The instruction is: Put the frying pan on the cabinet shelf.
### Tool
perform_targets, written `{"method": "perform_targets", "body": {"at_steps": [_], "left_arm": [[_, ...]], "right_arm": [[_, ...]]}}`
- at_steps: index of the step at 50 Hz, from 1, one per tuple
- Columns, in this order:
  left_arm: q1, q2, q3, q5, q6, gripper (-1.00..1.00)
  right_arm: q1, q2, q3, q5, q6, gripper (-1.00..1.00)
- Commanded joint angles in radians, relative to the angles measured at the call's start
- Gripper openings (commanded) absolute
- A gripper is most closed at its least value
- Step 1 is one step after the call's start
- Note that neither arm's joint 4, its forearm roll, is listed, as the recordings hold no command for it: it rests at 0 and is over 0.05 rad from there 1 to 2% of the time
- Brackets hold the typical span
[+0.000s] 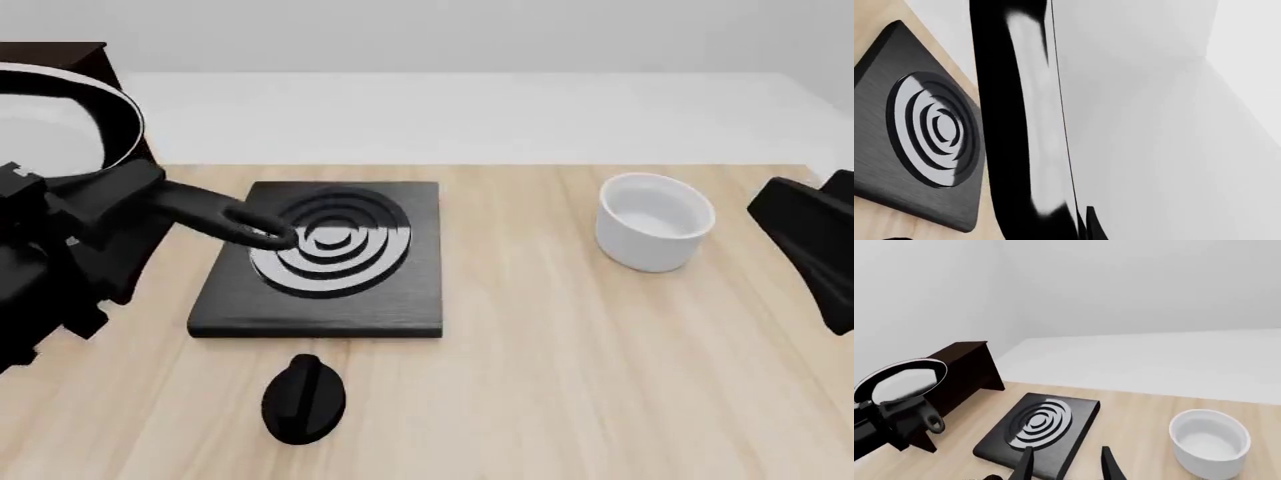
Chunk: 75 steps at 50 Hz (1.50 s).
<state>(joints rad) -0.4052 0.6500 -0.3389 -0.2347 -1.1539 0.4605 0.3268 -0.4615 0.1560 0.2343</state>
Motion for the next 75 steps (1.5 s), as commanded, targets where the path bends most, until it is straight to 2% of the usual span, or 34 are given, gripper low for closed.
{"method": "perform_targets", "body": {"at_steps": [1,17,20,22,24,25,26,32,35,38,40,45,60,75], "left_arm": [[0.086,0.144,-0.07,-0.136,-0.021,-1.0],[0.226,0.331,-0.228,-0.181,-0.017,-1.0],[0.268,0.403,-0.217,-0.27,-0.099,-1.0],[0.295,0.445,-0.232,-0.294,-0.114,-1.0],[0.312,0.501,-0.22,-0.36,-0.17,-1.0],[0.314,0.507,-0.221,-0.359,-0.171,-1.0],[0.332,0.518,-0.243,-0.342,-0.144,-1.0],[0.359,0.573,-0.29,-0.359,-0.169,-1.0],[0.339,0.587,-0.298,-0.39,-0.196,-1.0],[0.367,0.627,-0.348,-0.367,-0.192,-1.0],[0.383,0.638,-0.367,-0.377,-0.216,-1.0],[0.415,0.643,-0.445,-0.314,-0.189,-1.0],[0.484,0.736,-0.55,-0.315,-0.207,-1.0],[0.553,0.812,-0.556,-0.378,-0.241,-1.0]], "right_arm": [[-0.02,-0.03,0.024,0.012,0.004,1.0],[-0.031,-0.05,0.008,0.039,0.001,1.0],[-0.034,-0.06,0.001,0.051,0.002,1.0],[-0.038,-0.065,-0.008,0.063,-0.001,1.0],[-0.045,-0.076,-0.016,0.078,-0.002,1.0],[-0.045,-0.078,-0.016,0.08,-0.003,1.0],[-0.046,-0.084,-0.018,0.087,-0.005,1.0],[-0.043,-0.088,-0.007,0.087,-0.008,1.0],[-0.038,-0.085,-0.003,0.085,-0.012,1.0],[-0.035,-0.09,0.002,0.087,-0.012,1.0],[-0.034,-0.091,0.001,0.09,-0.014,1.0],[-0.032,-0.088,-0.001,0.09,-0.015,1.0],[-0.026,-0.08,0.016,0.073,-0.017,1.0],[-0.024,-0.075,0.037,0.062,-0.015,1.0]]}}
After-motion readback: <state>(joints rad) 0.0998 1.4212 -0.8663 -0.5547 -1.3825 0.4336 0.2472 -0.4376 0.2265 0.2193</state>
